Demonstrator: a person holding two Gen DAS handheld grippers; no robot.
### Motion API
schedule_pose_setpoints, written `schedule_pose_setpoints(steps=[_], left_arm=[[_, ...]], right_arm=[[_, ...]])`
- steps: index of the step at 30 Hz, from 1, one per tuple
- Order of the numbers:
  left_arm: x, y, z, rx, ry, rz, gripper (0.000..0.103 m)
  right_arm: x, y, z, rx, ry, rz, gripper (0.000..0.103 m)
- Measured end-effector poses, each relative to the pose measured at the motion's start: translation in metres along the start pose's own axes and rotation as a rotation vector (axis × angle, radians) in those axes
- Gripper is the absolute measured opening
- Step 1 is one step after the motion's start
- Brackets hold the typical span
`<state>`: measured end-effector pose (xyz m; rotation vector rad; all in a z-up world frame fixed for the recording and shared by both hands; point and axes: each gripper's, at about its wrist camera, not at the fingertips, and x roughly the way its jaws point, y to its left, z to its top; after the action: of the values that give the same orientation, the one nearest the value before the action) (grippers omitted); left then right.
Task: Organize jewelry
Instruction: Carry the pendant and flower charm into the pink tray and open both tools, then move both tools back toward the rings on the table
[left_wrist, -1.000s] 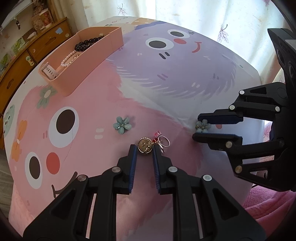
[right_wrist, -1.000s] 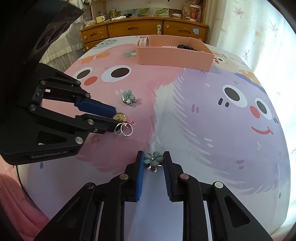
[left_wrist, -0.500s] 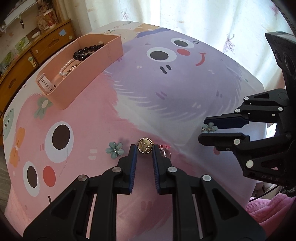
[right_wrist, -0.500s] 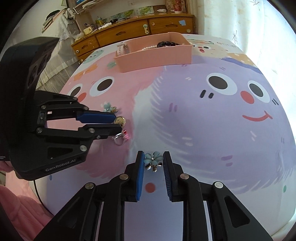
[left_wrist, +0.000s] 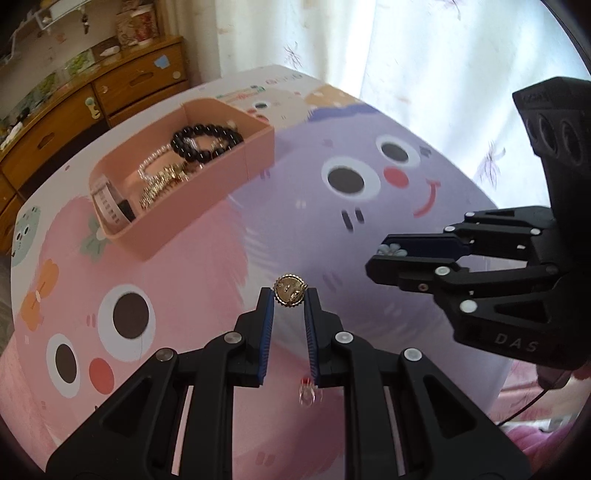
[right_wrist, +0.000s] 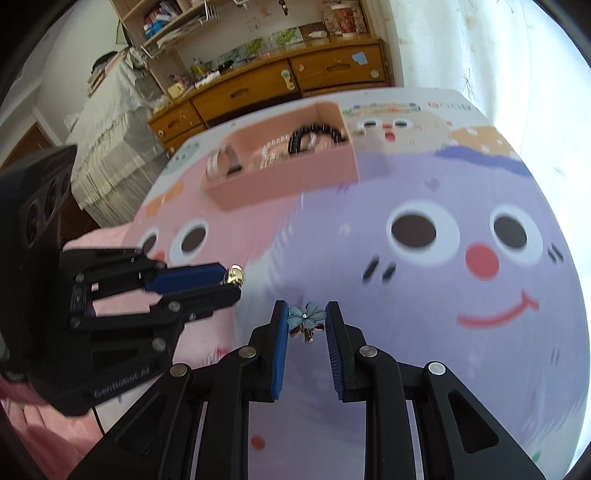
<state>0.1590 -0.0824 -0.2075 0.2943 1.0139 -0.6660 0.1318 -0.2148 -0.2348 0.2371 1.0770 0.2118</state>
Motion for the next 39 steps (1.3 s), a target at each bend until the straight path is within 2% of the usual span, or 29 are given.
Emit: schedule_pose_setpoints(steps=[3, 6, 13, 18, 21, 27, 28, 30, 31, 32, 33, 34, 39], left_arm=[[-0.003, 0.01, 0.02, -0.087, -0.016, 0.01, 0.014], [-0.008, 0.021, 0.039, -0.168, -0.064, 0.034, 0.014], [-0.02, 0.06, 0.073, -0.279, -0.185, 0.123, 0.014], [-0.024, 0.093, 0.086, -0.328, -0.238, 0.171, 0.014], [-0.019, 0.112, 0.091, -0.338, -0.241, 0.21, 0.014], [-0.016, 0.129, 0.093, -0.384, -0.259, 0.188, 0.014], [-0.015, 0.13, 0.093, -0.391, -0.259, 0.18, 0.014], [-0.014, 0.13, 0.093, -0.397, -0.247, 0.17, 0.016], [-0.013, 0.13, 0.093, -0.4, -0.232, 0.175, 0.022], [-0.012, 0.13, 0.092, -0.403, -0.218, 0.188, 0.028], [-0.013, 0.13, 0.091, -0.405, -0.217, 0.195, 0.041], [-0.016, 0.129, 0.089, -0.406, -0.228, 0.198, 0.048], [-0.03, 0.131, 0.076, -0.427, -0.243, 0.188, 0.05]], right_arm=[[0.003, -0.005, 0.025, -0.023, -0.021, 0.029, 0.02], [0.01, -0.005, 0.05, -0.056, -0.04, 0.06, 0.02], [0.032, 0.004, 0.101, -0.13, -0.087, 0.115, 0.02], [0.045, 0.022, 0.117, -0.17, -0.128, 0.137, 0.02], [0.048, 0.03, 0.122, -0.177, -0.17, 0.135, 0.02], [0.047, 0.028, 0.132, -0.151, -0.257, 0.077, 0.02], [0.048, 0.026, 0.135, -0.148, -0.262, 0.062, 0.022], [0.049, 0.025, 0.14, -0.146, -0.265, 0.025, 0.039], [0.049, 0.024, 0.141, -0.153, -0.272, 0.018, 0.049], [0.047, 0.025, 0.142, -0.16, -0.282, 0.019, 0.05], [0.045, 0.025, 0.141, -0.17, -0.289, 0.016, 0.05], [0.043, 0.025, 0.141, -0.176, -0.29, 0.006, 0.05], [0.032, 0.02, 0.133, -0.194, -0.289, -0.029, 0.053]])
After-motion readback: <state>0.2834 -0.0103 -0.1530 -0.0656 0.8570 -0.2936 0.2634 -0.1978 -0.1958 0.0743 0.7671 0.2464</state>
